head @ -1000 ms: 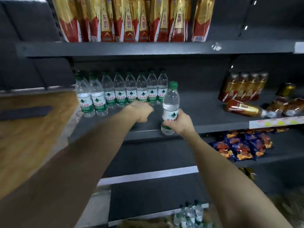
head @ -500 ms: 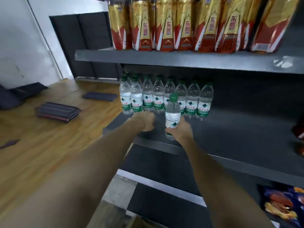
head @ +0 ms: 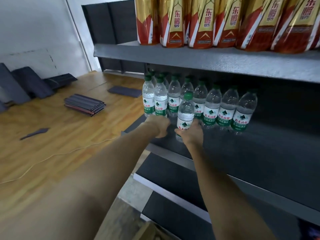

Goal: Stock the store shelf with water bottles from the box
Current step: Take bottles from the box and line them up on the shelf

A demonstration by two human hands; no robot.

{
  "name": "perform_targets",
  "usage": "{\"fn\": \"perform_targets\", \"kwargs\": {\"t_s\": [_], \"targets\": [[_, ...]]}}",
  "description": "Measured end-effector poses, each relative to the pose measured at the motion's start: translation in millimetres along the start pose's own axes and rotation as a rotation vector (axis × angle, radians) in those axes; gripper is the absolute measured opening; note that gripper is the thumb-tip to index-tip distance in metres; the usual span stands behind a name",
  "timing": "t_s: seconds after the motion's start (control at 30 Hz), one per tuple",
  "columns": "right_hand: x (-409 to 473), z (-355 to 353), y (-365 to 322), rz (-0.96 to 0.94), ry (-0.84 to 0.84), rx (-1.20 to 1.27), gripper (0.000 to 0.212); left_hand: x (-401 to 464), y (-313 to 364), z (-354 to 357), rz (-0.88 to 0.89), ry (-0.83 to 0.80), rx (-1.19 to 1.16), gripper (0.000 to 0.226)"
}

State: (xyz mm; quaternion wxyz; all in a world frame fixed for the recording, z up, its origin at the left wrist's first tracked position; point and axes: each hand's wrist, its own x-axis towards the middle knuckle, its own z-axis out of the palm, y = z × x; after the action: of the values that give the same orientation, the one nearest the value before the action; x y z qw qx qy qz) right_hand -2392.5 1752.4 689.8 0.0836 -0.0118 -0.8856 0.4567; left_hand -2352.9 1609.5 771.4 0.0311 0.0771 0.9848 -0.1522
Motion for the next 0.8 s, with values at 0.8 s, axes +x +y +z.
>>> {"fn": "perform_targets", "kwargs": {"t_s": [0.8], "targets": [[38.0, 18.6, -22.8, -0.053, -0.170, 0.009, 0.071, 9.8, -34.9, 1.9, -0.122, -0.011, -0.008, 0.020]]}}
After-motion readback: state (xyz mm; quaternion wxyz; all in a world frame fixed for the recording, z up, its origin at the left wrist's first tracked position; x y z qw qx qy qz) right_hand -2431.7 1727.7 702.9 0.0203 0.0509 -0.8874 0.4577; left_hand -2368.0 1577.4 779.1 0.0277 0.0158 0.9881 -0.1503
